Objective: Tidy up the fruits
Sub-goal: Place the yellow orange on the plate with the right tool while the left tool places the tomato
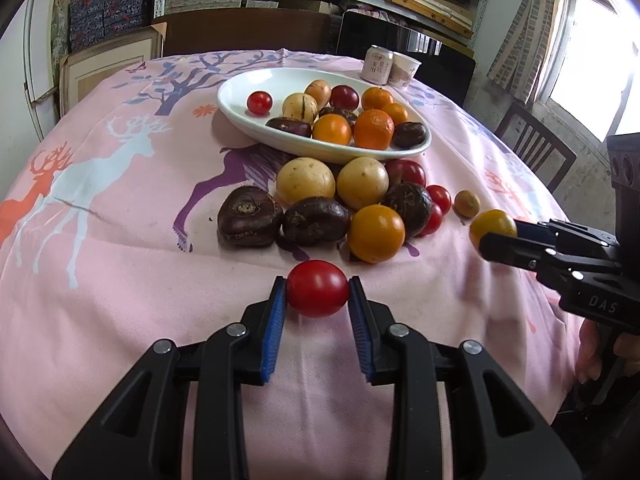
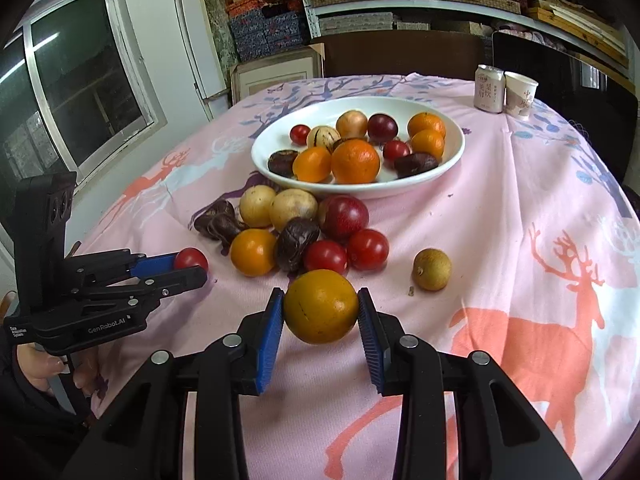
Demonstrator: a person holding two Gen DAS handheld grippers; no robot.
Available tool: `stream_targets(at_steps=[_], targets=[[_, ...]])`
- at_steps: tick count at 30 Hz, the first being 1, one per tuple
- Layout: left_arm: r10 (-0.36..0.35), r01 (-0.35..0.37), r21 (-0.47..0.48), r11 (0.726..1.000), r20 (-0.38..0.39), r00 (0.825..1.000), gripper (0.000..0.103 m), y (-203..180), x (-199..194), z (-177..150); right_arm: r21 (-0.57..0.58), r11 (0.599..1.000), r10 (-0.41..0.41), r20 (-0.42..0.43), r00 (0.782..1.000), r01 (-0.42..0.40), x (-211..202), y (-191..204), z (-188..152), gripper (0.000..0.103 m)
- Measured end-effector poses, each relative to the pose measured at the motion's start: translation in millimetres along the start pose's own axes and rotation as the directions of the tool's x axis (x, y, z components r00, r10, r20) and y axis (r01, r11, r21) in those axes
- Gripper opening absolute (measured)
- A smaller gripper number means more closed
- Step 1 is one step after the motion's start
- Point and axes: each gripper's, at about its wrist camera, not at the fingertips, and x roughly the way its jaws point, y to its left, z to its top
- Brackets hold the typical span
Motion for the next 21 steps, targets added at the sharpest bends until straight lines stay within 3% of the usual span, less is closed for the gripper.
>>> stream_targets(at_steps=[6,13,21], targets=[[0.020,-0.021,0.024,0.999,0.053,0.998,0.030,0.0,-14.3,28.2,0.026,0.999,-0.025,0.064,0.998,0.023,-14.5,-16.1,25.8,0.037],[0.057,-0.064,0.055,0.996,0.118,0.991,0.030,3.4,-7.7,100.0,0.051,0.997,-0.058,0.131,0.990,0.052,-5.1,-36.8,86.3,0.037],[0.098,-0.098,-0.008,0.995,0.034,0.995,0.030,21.6,62.7,156.6,0.077,0.994,-0.080,0.111,0.991,0.072,58.2,-48.7,150.4,0.037]])
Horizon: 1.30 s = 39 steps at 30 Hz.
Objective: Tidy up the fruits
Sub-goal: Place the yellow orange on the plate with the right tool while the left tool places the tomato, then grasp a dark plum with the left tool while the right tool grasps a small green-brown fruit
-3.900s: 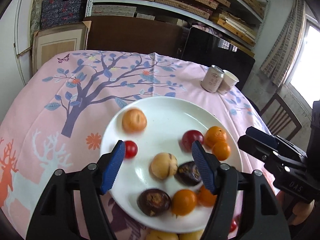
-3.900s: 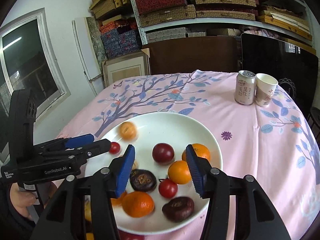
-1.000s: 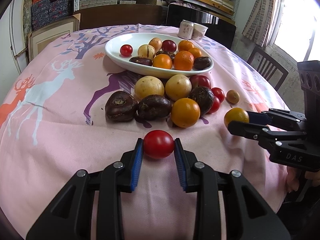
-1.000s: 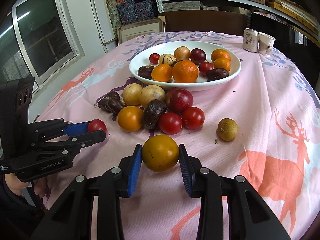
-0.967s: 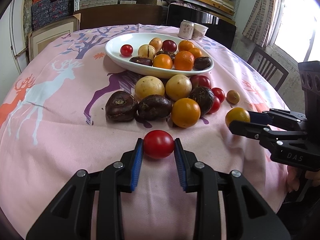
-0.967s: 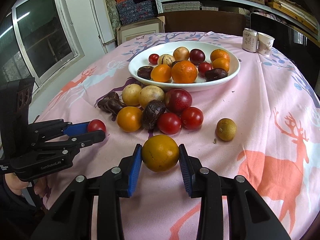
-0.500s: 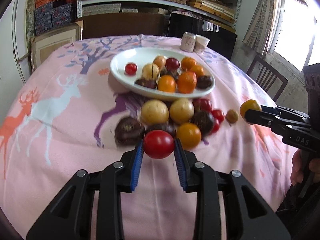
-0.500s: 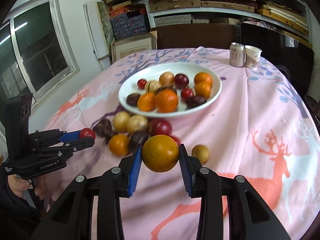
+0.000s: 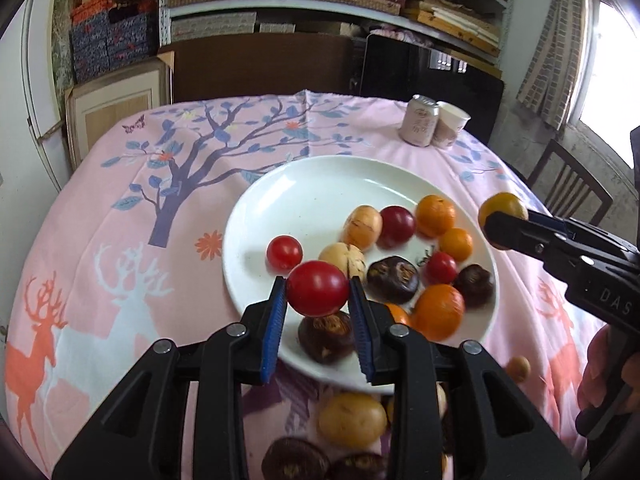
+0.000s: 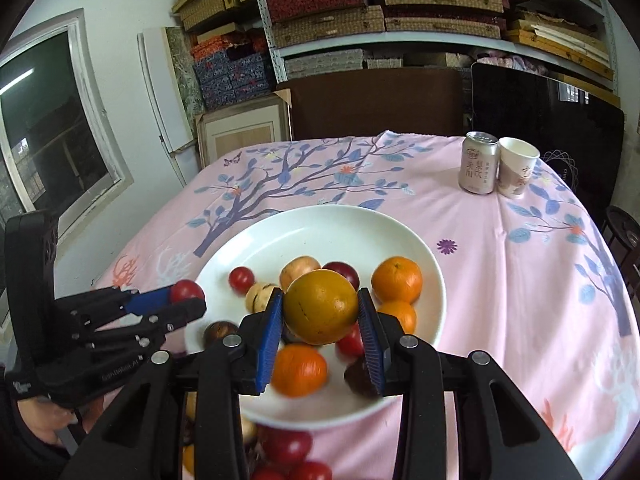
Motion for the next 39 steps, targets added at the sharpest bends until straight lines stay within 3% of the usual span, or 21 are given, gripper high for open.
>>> stream_targets(at_steps=[2,3,5,7,11,15,18,22,26,31,35,39], targets=[[0.001,-0.001,-0.030,1.000,-0.008,1.000,0.034,5.1,9.0,4.7,0.022,1.000,-0.010,-0.003,1.000,0.010,13.1,-4.7,7.2,0.038],[-0.004,0.004,-0.056,0.998,-0.006,1.000,0.048,9.1,9.9,6.0,0.032,0.999,-0.012,0.000,1.000,0.012,16.2,-6.7,9.4,0.041],[-0.012,0.014,-0.085,0.996,0.028,1.000,0.066,14.0,4.2,6.3,0.040,0.999,-0.008,0.026,1.000,0.007,12.1,-8.3,8.3,0.053],[-0.004,0.008,-0.067,0.998,0.054,0.999,0.067,12.9,-3.8,5.1,0.034,0.999,-0.019,0.057,0.998,0.017,3.0,-7.8,4.2,0.061],[-0.026,0.030,-0.060,0.998,0.069,0.997,0.067,11.1,-21.1,-3.5,0.053,0.999,-0.005,0.065,0.998,0.002,-17.0,-11.0,-8.7,0.061],[-0.029,0.029,-0.002,1.000,0.062,0.998,0.068,4.2,-44.0,-35.1,0.015,1.000,-0.014,0.087,0.996,0.013,-47.3,-9.5,-39.3,0.063],[0.010,-0.012,0.050,0.999,0.044,0.999,0.078,3.1,-55.0,-67.1,0.012,0.999,-0.035,0.098,0.995,0.034,-65.3,-13.7,-73.0,0.067],[0.053,-0.053,0.087,0.995,0.003,0.999,0.078,10.7,-59.7,-100.5,0.078,0.997,-0.021,0.050,0.999,0.017,-71.5,-26.0,-105.8,0.067],[0.112,-0.108,0.114,0.988,-0.029,0.993,0.078,18.8,-56.5,-118.9,0.063,0.997,-0.052,0.043,0.998,0.050,-77.2,-24.3,-125.1,0.067],[0.104,-0.098,0.124,0.987,-0.047,0.993,0.078,18.8,-50.8,-119.1,0.072,0.996,-0.048,0.036,0.998,0.045,-77.6,-26.1,-129.2,0.067],[0.085,-0.070,0.148,0.986,-0.103,0.991,0.062,12.3,-34.9,-115.3,0.074,0.996,-0.046,0.018,0.999,0.045,-74.3,-26.3,-129.4,0.067],[0.093,-0.074,0.164,0.984,-0.109,0.990,0.061,7.3,-25.2,-110.2,0.077,0.996,-0.044,0.002,0.999,0.044,-71.2,-27.4,-129.8,0.067]])
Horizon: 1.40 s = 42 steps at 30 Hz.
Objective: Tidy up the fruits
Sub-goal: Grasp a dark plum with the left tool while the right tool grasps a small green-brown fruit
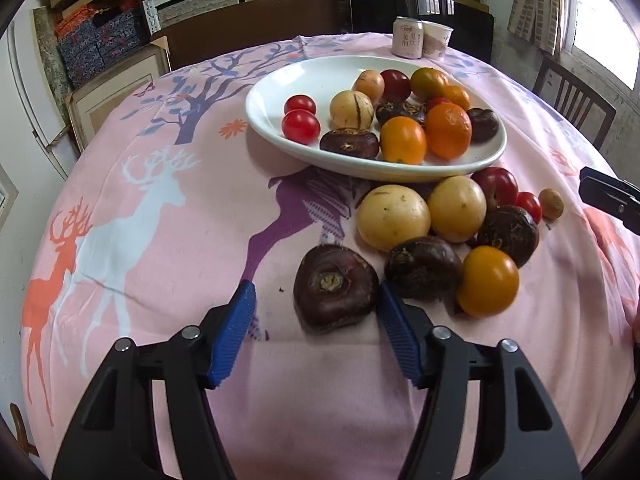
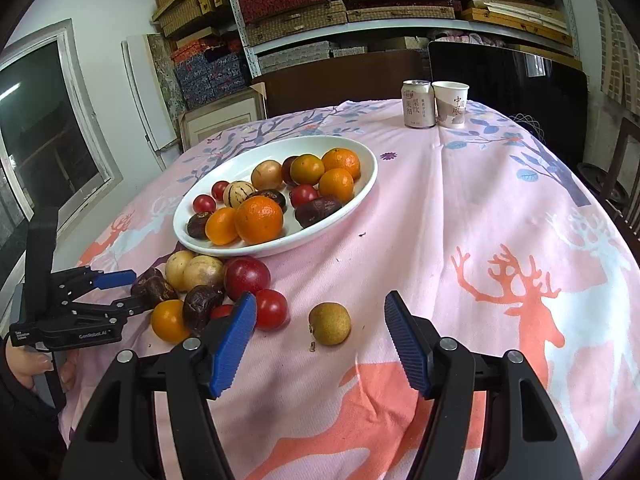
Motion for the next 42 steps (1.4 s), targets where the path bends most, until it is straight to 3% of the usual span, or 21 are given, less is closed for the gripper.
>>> stream_targets(at_steps=[4,7,15,20,24,29,35,42], targets=[[-0.035,0.035,-0.023,0.999,-0.005,0.999,0.059,2.4,7.5,4.2,0.002,1.000,-0.002,-0.010,1.000,0.002,1.6,0.2,-0.8,0.067],[-0.061,0.061,-0.028,0.998,0.010,0.998,0.041,2.3,5.1,4.1,0.000,1.000,0.000,-0.015,1.000,0.000,2.9,0.3,-0.3,0.067],[-0.052,0.068,-0.213,0.975,0.076,0.996,0.041,39.0,-6.0,-0.1,-0.041,0.999,-0.007,-0.092,0.996,0.004,16.0,8.5,-2.7,0.067],[-0.055,0.069,-0.200,0.977,0.074,0.996,0.041,36.6,-5.7,0.5,-0.070,0.997,-0.040,-0.130,0.991,0.031,23.4,13.5,-5.2,0.059],[-0.055,0.069,-0.200,0.977,0.075,0.996,0.042,36.4,-5.3,0.1,-0.073,0.995,-0.085,-0.176,0.981,0.074,35.1,13.0,-4.4,0.046],[-0.055,0.070,-0.200,0.977,0.078,0.995,0.042,37.4,-5.6,0.2,-0.122,0.987,-0.124,-0.161,0.979,0.105,42.6,21.7,3.4,0.042],[-0.055,0.070,-0.198,0.978,0.077,0.995,0.042,36.8,-5.6,-0.1,-0.062,0.995,-0.090,-0.209,0.974,0.079,51.1,10.2,5.2,0.035],[-0.054,0.070,-0.197,0.978,0.083,0.995,0.042,36.8,-7.6,0.0,-0.065,0.995,-0.087,-0.192,0.978,0.075,47.5,12.3,4.2,0.029]])
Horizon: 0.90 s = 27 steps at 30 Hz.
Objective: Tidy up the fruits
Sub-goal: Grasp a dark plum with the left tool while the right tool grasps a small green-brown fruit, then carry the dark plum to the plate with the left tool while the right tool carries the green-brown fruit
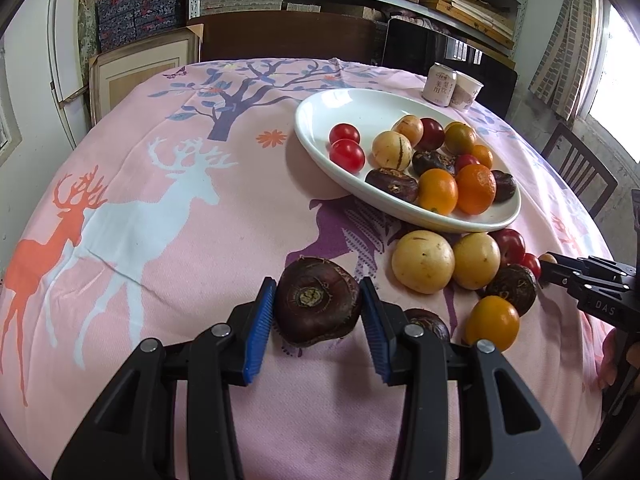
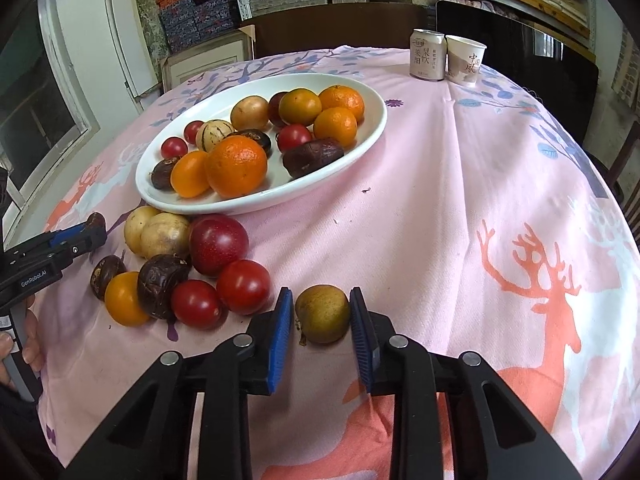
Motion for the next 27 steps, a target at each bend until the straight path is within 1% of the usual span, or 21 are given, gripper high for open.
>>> stream_targets(at_steps=[7,15,17,20,25,26,27], targets=[[0.000,0.000,0.001,1.000,-0.004,1.000,0.042,-0.3,0.0,0.2,0.006,1.000,0.002,-0.003,1.000,-0.002,-0.9,-0.8,-1.9,0.029],[0.010,-0.010,0.001,1.000,-0.065,0.998,0.042,0.0,12.9,0.4,0.005,1.000,0.002,-0.014,1.000,-0.002,0.4,0.1,-2.7,0.029],[0.021,-0.020,0.013,1.000,-0.066,0.998,0.042,-2.8,13.7,-0.1,0.004,1.000,0.002,-0.015,1.000,-0.002,0.4,0.0,-2.7,0.029],[0.026,-0.024,0.029,0.999,-0.071,0.997,0.046,-5.9,15.1,-0.4,0.004,1.000,0.002,-0.016,1.000,-0.002,0.5,0.2,-3.1,0.030],[0.040,-0.036,0.046,0.998,-0.078,0.996,0.048,-8.9,14.7,-1.6,0.001,1.000,0.001,-0.019,1.000,-0.001,1.9,0.6,-3.4,0.031],[0.039,-0.035,0.050,0.998,-0.082,0.996,0.051,-9.6,14.5,-2.1,-0.001,1.000,-0.001,-0.020,1.000,0.000,2.2,0.9,-3.4,0.031],[0.031,-0.027,0.056,0.998,-0.088,0.996,0.059,-10.5,14.8,-2.4,-0.002,1.000,-0.002,-0.021,1.000,0.002,2.3,1.2,-3.6,0.031]])
